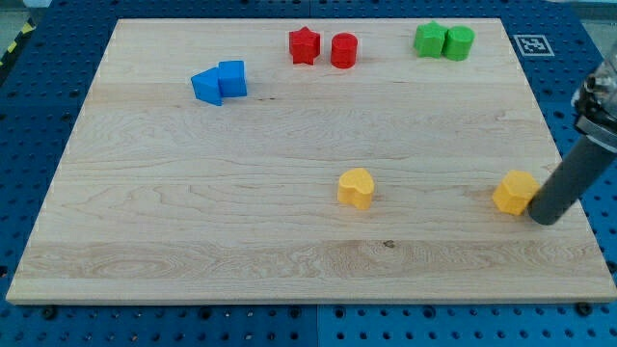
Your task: Slightly move the hexagon to the down
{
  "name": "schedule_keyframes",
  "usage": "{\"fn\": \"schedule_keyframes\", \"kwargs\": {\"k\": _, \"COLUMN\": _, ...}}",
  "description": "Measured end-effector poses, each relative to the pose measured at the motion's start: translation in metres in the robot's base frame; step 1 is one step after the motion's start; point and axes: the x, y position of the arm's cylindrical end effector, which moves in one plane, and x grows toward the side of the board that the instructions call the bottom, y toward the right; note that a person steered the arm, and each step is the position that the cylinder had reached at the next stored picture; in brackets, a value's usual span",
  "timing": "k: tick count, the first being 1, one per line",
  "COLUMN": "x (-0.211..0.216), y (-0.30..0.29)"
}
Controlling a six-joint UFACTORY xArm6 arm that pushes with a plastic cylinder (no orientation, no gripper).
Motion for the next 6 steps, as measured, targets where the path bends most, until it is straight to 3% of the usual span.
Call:
{"fn": "schedule_keyframes", "kwargs": {"k": 3, "x": -0.056, "y": 0.020}}
{"fn": "schedule_keyframes", "kwargs": {"k": 5, "x": -0.046, "y": 0.016}}
{"fn": "schedule_keyframes", "kwargs": {"k": 6, "x": -0.062, "y": -0.008}}
